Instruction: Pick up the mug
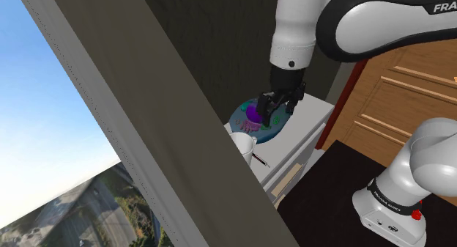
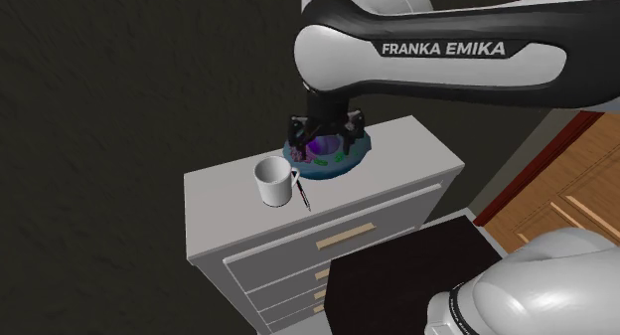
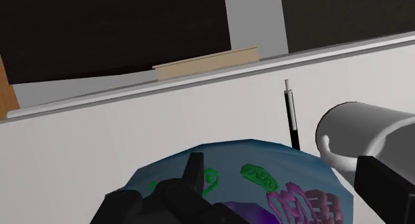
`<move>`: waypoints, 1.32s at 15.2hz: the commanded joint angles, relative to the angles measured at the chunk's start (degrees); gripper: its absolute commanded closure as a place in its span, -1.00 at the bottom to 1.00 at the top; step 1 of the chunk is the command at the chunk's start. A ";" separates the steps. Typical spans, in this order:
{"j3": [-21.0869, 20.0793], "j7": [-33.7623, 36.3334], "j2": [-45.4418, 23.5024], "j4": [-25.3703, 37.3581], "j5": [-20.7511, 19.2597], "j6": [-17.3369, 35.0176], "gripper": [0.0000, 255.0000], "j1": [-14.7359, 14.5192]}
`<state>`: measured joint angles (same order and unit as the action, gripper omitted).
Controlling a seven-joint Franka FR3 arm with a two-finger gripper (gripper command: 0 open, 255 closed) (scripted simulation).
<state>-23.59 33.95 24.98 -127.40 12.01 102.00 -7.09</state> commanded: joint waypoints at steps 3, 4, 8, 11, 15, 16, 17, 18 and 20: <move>-5.53 6.62 -7.81 5.61 -2.76 2.34 -1.00 -0.02; -6.90 8.42 -9.95 7.20 -3.81 2.75 -1.00 -0.03; -11.90 16.24 -19.46 14.37 -9.60 3.64 -1.00 -0.66; -14.65 22.53 -27.59 20.73 -15.47 3.15 -1.00 -2.38; -14.56 23.19 -28.57 19.29 -16.19 5.30 -1.00 -2.80; -14.55 23.31 -28.76 18.70 -16.32 6.04 -1.00 -2.82; -14.55 23.43 -28.96 18.12 -16.47 6.77 -1.00 -2.85; -14.55 23.56 -29.18 17.56 -16.64 7.50 -1.00 -2.87; -14.54 23.78 -29.54 16.69 -16.90 8.64 -1.00 -2.91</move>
<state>-38.13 57.72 -4.59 -110.29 -4.90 110.21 -10.01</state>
